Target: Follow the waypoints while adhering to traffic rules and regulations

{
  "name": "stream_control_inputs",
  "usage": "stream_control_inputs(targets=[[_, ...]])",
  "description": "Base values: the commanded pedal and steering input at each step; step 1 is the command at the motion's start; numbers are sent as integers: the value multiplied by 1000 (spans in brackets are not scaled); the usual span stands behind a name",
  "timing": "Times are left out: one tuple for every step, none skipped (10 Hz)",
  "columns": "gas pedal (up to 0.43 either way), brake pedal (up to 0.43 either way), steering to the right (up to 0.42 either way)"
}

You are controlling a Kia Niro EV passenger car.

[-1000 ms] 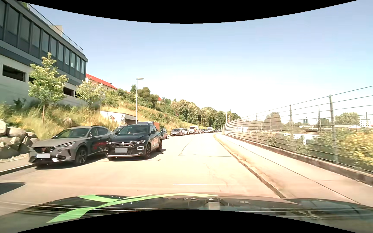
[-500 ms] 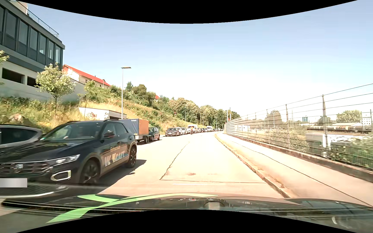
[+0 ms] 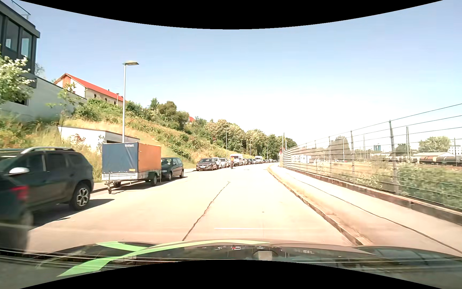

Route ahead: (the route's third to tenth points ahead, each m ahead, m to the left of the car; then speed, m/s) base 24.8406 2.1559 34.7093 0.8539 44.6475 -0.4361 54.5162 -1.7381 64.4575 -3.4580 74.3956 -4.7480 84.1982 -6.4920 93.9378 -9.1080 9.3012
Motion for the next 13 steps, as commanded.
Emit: stream_control_inputs(targets=[[98, 0, 7], [110, 0, 6], [110, 0, 6], [130, 0, 6], [138, 0, 6], [138, 0, 6], [138, 0, 6], [150, 0, 6], [150, 0, 6], [157, 0, 6], [169, 0, 6], [169, 0, 7], [177, 0, 7]])
